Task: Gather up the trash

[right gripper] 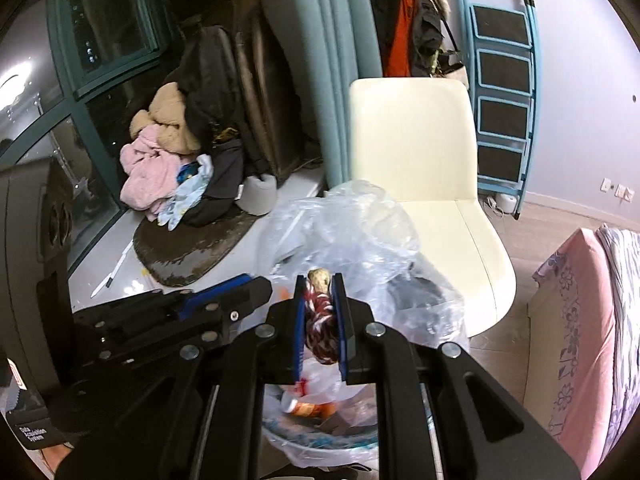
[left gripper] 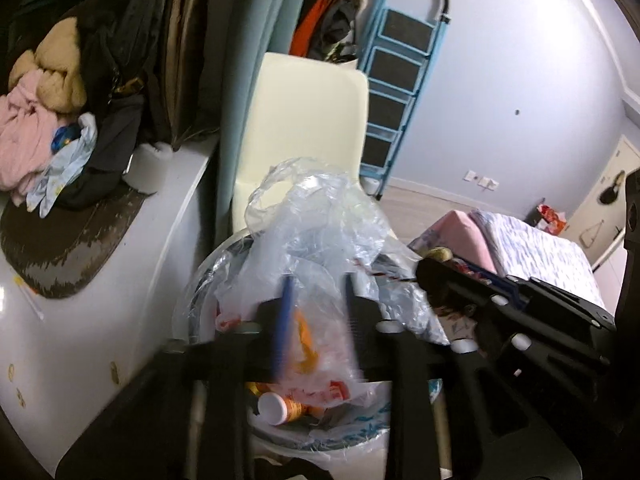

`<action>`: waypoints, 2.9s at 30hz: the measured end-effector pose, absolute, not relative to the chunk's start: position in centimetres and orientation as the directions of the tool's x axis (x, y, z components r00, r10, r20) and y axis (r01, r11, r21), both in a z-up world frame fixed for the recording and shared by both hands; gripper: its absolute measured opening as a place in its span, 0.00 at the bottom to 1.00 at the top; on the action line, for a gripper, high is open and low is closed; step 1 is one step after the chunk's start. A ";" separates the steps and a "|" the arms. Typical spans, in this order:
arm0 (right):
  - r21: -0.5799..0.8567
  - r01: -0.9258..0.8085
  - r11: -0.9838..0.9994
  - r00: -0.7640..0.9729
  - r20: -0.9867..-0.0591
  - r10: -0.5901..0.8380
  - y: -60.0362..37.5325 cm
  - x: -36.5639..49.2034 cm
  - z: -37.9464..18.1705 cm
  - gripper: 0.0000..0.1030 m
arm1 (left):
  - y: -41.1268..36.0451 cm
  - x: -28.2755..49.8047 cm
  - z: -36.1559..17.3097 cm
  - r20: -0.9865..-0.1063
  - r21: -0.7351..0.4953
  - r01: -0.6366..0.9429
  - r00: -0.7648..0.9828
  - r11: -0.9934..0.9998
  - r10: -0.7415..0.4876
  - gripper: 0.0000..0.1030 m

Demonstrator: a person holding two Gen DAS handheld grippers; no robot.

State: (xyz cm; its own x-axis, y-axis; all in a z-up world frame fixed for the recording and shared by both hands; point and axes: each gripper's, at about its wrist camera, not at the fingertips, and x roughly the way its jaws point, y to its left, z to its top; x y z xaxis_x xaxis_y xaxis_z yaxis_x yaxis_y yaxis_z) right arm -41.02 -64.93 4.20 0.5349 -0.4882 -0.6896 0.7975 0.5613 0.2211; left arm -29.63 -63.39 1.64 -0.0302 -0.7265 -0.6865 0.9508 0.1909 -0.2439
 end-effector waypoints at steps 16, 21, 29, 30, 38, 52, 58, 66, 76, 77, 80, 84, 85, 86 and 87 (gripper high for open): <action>0.252 0.747 0.615 0.581 -0.698 -0.419 -65.1 -39.5 3.4 0.13 | -60.9 -27.5 1.2 -0.708 -0.194 0.930 0.087 0.312 -0.700 0.54; 0.253 0.740 0.623 0.583 -0.703 -0.407 -64.8 -38.5 3.3 0.13 | -60.0 -26.6 1.3 -0.716 -0.190 0.923 0.102 0.334 -0.691 0.59; 0.261 0.751 0.606 0.572 -0.716 -0.401 -64.7 -37.6 3.1 0.13 | -59.2 -26.1 1.2 -0.729 -0.181 0.926 0.100 0.332 -0.677 0.61; 0.262 0.757 0.599 0.566 -0.720 -0.401 -64.6 -37.6 3.0 0.15 | -59.2 -26.2 1.1 -0.730 -0.179 0.927 0.100 0.330 -0.676 0.61; 0.261 0.785 0.561 0.549 -0.713 -0.436 -64.7 -38.1 3.0 0.26 | -59.2 -26.0 0.9 -0.735 -0.185 0.927 0.088 0.325 -0.672 0.61; 0.234 0.787 0.570 0.535 -0.719 -0.443 -65.4 -38.2 3.1 0.23 | -61.0 -26.5 0.5 -0.743 -0.178 0.940 0.066 0.291 -0.666 0.61; 0.244 0.780 0.576 0.533 -0.741 -0.408 -67.7 -38.6 2.3 0.08 | -63.3 -27.2 0.2 -0.741 -0.194 0.950 0.022 0.244 -0.671 0.24; 0.270 0.770 0.578 0.526 -0.781 -0.335 -71.8 -37.6 -0.1 0.08 | -67.6 -26.5 -2.4 -0.804 -0.237 0.936 -0.040 0.260 -0.593 0.12; 0.300 0.757 0.581 0.480 -0.858 -0.183 -73.5 -36.8 -4.9 0.08 | -70.7 -27.2 -5.9 -0.867 -0.239 0.934 -0.082 0.265 -0.492 0.11; 0.302 0.757 0.579 0.475 -0.863 -0.171 -73.6 -36.8 -5.3 0.08 | -71.0 -27.3 -6.3 -0.874 -0.233 0.935 -0.080 0.269 -0.480 0.11; 0.304 0.760 0.574 0.452 -0.882 -0.132 -74.1 -36.6 -6.6 0.08 | -71.8 -27.0 -7.4 -0.892 -0.231 0.932 -0.088 0.280 -0.443 0.11; 0.298 0.780 0.551 0.408 -0.909 -0.086 -74.1 -36.3 -8.1 0.08 | -72.7 -26.5 -9.4 -0.928 -0.246 0.925 -0.139 0.290 -0.346 0.09; 0.294 0.783 0.548 0.398 -0.914 -0.079 -74.0 -36.2 -8.3 0.08 | -72.9 -26.4 -9.8 -0.935 -0.243 0.927 -0.145 0.287 -0.324 0.09; 0.292 0.786 0.544 0.391 -0.917 -0.073 -73.9 -36.1 -8.6 0.08 | -73.1 -26.4 -10.2 -0.943 -0.232 0.934 -0.146 0.273 -0.300 0.08; 0.289 0.790 0.540 0.386 -0.920 -0.072 -73.9 -36.0 -8.8 0.08 | -73.2 -26.5 -10.3 -0.946 -0.218 0.942 -0.139 0.257 -0.294 0.08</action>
